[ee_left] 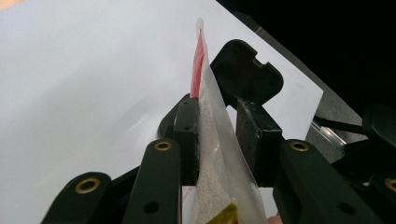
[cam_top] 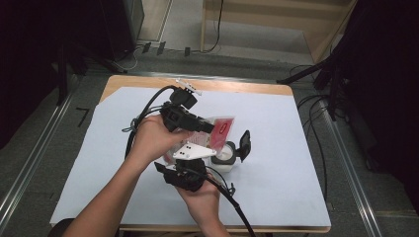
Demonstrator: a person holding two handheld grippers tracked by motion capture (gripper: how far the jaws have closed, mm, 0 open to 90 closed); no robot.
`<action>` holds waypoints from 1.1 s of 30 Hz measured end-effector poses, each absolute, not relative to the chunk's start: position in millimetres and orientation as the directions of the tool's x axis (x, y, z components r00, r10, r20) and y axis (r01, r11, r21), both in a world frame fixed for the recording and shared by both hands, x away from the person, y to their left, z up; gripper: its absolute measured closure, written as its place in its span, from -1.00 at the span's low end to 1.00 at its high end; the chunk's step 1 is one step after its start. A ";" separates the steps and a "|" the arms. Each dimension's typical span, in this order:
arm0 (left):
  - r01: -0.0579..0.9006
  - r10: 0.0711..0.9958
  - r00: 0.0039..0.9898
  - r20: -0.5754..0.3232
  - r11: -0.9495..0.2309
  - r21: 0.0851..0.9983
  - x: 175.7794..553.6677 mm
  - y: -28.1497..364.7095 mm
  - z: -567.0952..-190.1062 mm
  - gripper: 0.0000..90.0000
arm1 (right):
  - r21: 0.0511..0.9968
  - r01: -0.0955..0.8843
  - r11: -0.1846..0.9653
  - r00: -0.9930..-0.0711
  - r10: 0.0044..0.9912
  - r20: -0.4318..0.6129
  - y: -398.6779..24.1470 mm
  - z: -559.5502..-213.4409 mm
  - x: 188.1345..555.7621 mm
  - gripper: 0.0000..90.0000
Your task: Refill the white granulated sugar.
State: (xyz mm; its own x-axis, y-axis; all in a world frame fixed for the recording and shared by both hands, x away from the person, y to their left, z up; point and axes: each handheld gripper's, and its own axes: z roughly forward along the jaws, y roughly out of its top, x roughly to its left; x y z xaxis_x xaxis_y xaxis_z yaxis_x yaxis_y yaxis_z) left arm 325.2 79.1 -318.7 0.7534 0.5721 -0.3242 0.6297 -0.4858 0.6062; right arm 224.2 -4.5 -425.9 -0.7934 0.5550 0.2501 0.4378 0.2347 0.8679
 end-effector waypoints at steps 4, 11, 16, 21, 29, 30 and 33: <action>0.629 0.570 0.755 -0.324 -0.492 0.602 325.5 80.2 -319.0 0.56 | 0.869 0.431 0.242 -0.796 0.556 0.239 -3.6 -426.8 223.4 0.41; 0.639 0.573 0.752 -0.326 -0.508 0.578 324.8 81.5 -319.1 0.58 | 0.876 0.415 0.245 -0.805 0.548 0.228 -1.8 -429.9 221.4 0.35; 0.652 0.571 0.746 -0.344 -0.519 0.553 325.1 83.8 -321.0 0.59 | 0.876 0.416 0.245 -0.808 0.541 0.233 -0.5 -432.6 220.3 0.34; 0.654 0.567 0.747 -0.347 -0.535 0.535 325.6 86.6 -321.1 0.58 | 0.876 0.413 0.248 -0.812 0.536 0.231 0.4 -435.6 218.6 0.32; 0.659 0.568 0.745 -0.349 -0.546 0.517 325.5 88.3 -322.5 0.58 | 0.874 0.409 0.263 -0.818 0.529 0.224 2.4 -439.9 217.9 0.32; 0.657 0.566 0.747 -0.348 -0.551 0.515 325.8 88.6 -322.9 0.58 | 0.874 0.406 0.266 -0.821 0.527 0.221 2.6 -441.0 217.8 0.32; 0.658 0.566 0.747 -0.349 -0.561 0.502 325.8 88.5 -323.4 0.58 | 0.873 0.405 0.273 -0.822 0.526 0.217 3.4 -444.0 216.6 0.30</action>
